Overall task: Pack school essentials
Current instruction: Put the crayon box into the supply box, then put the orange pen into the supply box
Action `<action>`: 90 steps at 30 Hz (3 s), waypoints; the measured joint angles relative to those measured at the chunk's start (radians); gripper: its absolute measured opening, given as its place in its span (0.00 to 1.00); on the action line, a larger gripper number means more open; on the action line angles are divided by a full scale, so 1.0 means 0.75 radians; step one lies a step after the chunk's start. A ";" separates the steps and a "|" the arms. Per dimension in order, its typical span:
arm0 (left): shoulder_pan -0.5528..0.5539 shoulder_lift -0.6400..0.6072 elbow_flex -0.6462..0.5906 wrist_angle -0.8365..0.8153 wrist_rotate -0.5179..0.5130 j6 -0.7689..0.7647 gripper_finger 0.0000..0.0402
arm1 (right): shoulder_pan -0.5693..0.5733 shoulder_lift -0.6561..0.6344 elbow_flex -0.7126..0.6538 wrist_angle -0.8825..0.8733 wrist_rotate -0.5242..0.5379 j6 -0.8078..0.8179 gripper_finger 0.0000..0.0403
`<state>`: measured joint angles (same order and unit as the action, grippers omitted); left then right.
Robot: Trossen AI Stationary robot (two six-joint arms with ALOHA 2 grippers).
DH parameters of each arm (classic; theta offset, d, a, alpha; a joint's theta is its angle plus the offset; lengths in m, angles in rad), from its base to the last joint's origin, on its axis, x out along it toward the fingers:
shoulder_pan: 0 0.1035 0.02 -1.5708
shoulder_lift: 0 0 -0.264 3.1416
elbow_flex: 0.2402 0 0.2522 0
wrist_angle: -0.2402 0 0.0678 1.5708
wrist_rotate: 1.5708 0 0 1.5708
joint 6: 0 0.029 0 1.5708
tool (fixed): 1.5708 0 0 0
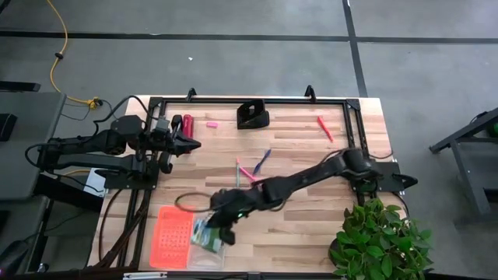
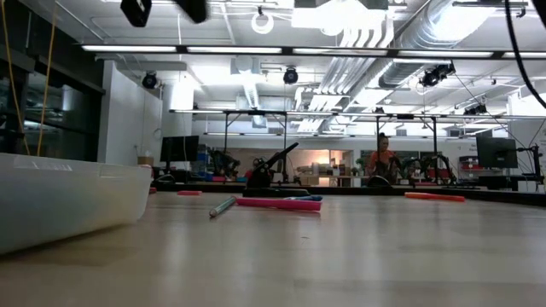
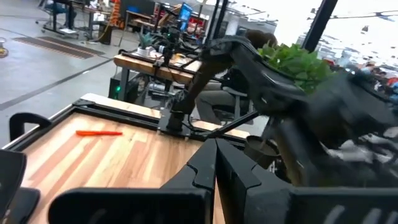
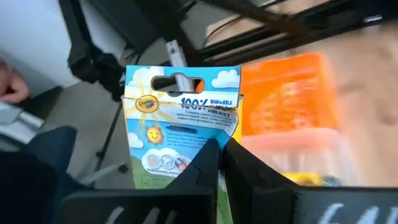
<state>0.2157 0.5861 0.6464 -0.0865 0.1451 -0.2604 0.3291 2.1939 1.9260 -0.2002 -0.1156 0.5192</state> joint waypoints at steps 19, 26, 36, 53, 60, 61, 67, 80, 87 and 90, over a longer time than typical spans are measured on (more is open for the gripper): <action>-0.001 0.000 0.000 0.001 -0.009 -0.033 0.00 | 0.029 0.404 0.394 -0.235 -0.199 -0.033 0.00; -0.001 0.001 0.000 0.002 -0.009 -0.023 0.00 | 0.033 0.446 0.389 -0.173 -0.203 -0.034 0.00; -0.001 0.014 0.000 0.004 -0.009 -0.034 0.00 | 0.036 0.473 0.389 -0.227 -0.152 -0.040 0.00; 0.000 0.061 0.000 0.004 -0.009 -0.033 0.00 | 0.033 0.473 0.389 -0.360 -0.235 -0.146 0.04; 0.000 0.061 0.000 0.006 -0.009 -0.023 0.00 | 0.032 0.473 0.389 -0.367 -0.255 -0.143 0.20; 0.000 0.061 0.000 0.006 -0.009 -0.023 0.00 | 0.032 0.471 0.389 -0.370 -0.255 -0.144 0.24; 0.000 0.061 0.000 0.006 -0.009 -0.023 0.00 | 0.018 0.401 0.389 -0.434 -0.250 -0.260 0.45; -0.001 0.040 0.000 0.012 -0.008 -0.023 0.00 | 0.046 0.093 0.100 -0.918 0.037 -0.415 0.38; -0.001 0.018 0.001 0.015 -0.008 -0.023 0.00 | 0.070 -0.428 -0.707 -0.452 0.082 -0.040 0.28; -0.001 0.020 0.001 0.014 -0.008 -0.022 0.00 | 0.069 -0.656 -1.036 -0.187 0.174 0.147 0.27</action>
<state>0.2153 0.6010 0.6468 -0.0762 0.1390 -0.2769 0.3808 1.7017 1.1493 -0.3405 0.0152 0.6293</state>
